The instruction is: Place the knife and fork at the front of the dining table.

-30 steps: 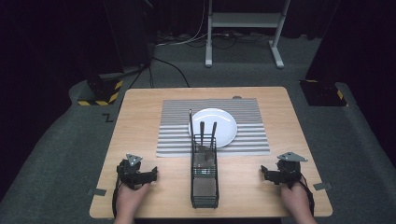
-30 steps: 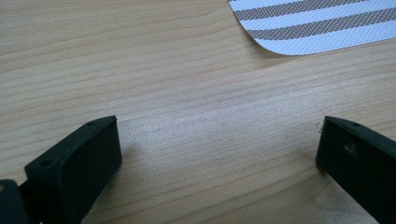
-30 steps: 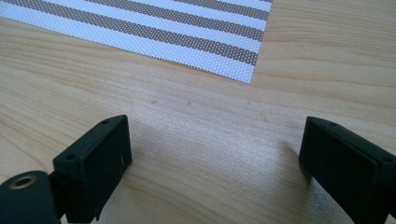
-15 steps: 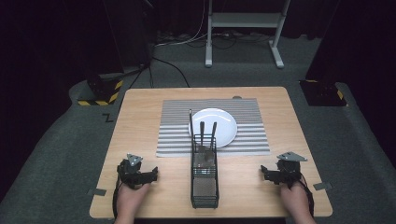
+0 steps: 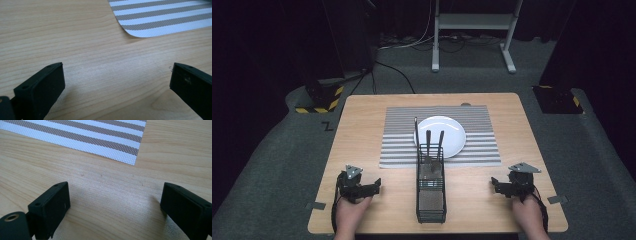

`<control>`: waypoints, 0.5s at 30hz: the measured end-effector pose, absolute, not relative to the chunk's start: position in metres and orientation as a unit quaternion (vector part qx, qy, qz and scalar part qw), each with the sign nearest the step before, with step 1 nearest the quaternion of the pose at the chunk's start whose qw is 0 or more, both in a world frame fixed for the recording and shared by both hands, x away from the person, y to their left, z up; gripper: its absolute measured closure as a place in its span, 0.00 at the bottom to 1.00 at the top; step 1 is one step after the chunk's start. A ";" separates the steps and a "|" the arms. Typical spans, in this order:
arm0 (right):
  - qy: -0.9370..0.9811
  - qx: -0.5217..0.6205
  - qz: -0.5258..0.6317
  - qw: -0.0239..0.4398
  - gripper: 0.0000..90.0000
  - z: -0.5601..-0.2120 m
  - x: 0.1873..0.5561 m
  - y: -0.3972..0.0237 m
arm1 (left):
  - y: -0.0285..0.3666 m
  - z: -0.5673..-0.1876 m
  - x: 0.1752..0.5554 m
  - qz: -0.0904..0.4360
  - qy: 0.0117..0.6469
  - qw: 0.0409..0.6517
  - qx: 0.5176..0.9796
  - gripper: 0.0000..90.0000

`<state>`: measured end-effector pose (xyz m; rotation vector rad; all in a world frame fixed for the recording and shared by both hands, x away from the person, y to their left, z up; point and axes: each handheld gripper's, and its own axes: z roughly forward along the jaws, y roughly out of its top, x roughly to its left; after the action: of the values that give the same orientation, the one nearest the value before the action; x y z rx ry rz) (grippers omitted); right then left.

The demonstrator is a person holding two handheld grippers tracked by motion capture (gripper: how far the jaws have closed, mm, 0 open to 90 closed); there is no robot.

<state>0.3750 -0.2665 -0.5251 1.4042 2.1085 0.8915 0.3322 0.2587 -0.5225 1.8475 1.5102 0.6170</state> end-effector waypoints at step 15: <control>0.765 0.509 0.323 0.226 0.10 -0.525 0.375 -0.267 | 0.241 -0.502 0.319 0.248 0.513 0.407 0.714 0.01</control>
<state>0.3750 -0.2665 -0.5251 1.4042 2.1087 0.8915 0.3190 0.2409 -0.5021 1.8020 1.2931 0.6248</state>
